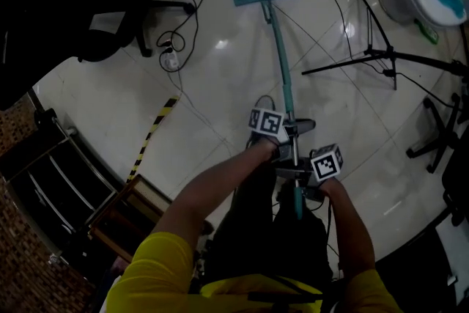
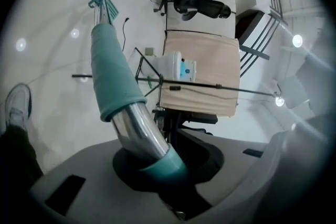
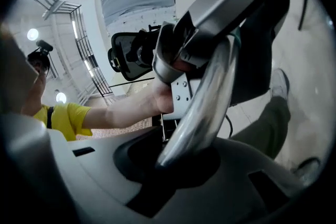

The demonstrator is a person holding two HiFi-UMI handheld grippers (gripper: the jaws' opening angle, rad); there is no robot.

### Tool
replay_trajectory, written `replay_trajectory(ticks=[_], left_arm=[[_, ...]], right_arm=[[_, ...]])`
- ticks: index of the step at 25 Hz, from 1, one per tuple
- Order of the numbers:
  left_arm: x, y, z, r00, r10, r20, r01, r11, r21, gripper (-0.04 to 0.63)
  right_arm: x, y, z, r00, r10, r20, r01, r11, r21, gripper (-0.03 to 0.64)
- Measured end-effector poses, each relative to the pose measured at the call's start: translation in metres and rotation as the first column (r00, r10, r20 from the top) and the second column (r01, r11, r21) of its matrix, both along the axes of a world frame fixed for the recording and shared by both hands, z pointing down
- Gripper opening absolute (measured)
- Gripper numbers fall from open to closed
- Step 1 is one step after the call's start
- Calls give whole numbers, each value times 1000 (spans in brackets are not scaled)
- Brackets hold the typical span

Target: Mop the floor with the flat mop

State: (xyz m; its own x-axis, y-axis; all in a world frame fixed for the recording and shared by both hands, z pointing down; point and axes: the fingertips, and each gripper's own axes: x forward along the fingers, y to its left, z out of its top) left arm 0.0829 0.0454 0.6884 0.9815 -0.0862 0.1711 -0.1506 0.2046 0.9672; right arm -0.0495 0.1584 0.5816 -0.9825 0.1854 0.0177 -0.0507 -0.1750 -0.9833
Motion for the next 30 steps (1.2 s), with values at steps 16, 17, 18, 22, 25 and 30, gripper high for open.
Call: replay_trajectory(ticks=[16, 17, 18, 22, 25, 30], left_arm=[[13, 18, 16, 1000, 2, 28, -1, 1000, -8, 107], [7, -5, 25, 1000, 3, 24, -4, 1000, 10, 107], [1, -27, 34, 1000, 6, 25, -7, 1000, 27, 107], [-20, -97, 42, 998, -61, 4, 61, 996, 59, 104], [-19, -85, 34, 998, -59, 12, 58, 997, 49, 103], [5, 38, -6, 1000, -5, 19, 6, 1000, -30, 105]], right_arm=[[20, 10, 18, 999, 34, -7, -34, 999, 40, 74], [14, -12, 31, 999, 50, -3, -50, 996, 68, 73], [6, -33, 42, 998, 55, -6, -54, 994, 92, 74], [-15, -91, 58, 998, 62, -8, -61, 994, 93, 76], [-16, -79, 46, 998, 67, -7, -67, 996, 64, 77], [5, 33, -8, 999, 45, -20, -45, 999, -23, 80]])
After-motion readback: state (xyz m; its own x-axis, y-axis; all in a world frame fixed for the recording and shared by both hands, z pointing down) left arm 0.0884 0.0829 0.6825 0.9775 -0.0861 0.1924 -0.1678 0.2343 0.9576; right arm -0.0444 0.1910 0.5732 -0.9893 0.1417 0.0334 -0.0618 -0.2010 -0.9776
